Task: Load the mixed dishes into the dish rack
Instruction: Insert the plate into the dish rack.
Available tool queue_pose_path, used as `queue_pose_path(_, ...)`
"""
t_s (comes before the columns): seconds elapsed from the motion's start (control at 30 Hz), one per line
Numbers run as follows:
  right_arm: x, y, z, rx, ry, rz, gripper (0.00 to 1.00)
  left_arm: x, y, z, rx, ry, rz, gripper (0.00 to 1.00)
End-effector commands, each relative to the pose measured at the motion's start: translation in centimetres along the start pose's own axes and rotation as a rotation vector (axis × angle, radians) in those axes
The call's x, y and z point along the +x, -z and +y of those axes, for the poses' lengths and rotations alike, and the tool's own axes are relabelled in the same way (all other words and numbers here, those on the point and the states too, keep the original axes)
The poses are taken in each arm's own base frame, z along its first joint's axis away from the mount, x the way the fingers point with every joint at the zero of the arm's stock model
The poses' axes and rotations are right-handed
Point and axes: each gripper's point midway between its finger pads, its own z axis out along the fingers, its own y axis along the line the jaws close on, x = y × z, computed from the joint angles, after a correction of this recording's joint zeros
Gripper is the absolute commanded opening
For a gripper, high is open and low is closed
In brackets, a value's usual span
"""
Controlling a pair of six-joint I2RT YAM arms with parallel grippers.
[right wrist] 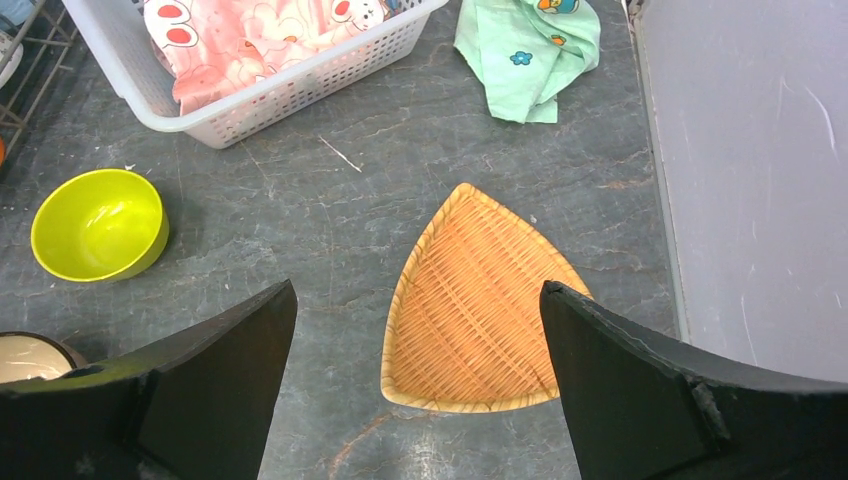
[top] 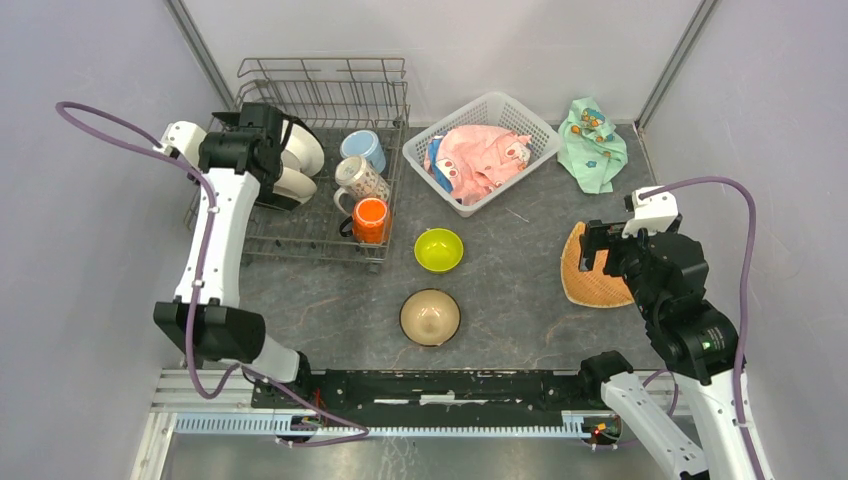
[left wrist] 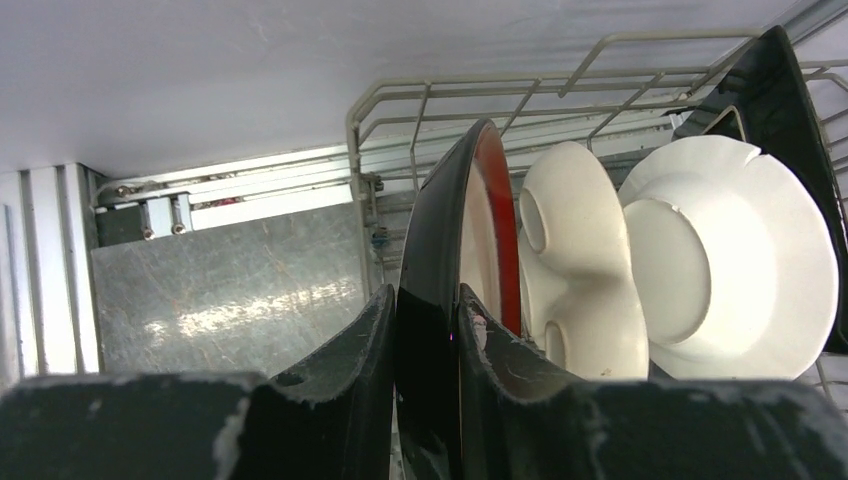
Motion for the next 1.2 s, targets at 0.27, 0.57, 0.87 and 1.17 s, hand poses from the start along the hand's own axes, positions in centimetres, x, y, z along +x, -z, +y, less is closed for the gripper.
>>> queue_pose_path(0.27, -1.5, -0.3, -0.4, 0.035, -0.047, -0.062, 0.98, -1.1, -2.3, -1.8, -0.064, 0.242, -0.031, 0.02)
queue_pose_path(0.57, -1.2, -0.3, -0.8, 0.057, -0.049, -0.073, 0.98, 0.0, -4.3, -1.9, -0.143, 0.211, 0.007, 0.02)
queue_pose_path(0.87, -1.3, 0.1, -1.7, 0.099, -0.026, -0.079, 0.98, 1.7, -5.2, -4.2, -0.107, 0.190, 0.057, 0.02)
queue_pose_path(1.17, -1.2, -0.1, -2.2, 0.127, -0.009, -0.077, 0.98, 3.0, -6.1, -5.7, -0.106, 0.175, 0.087, 0.17)
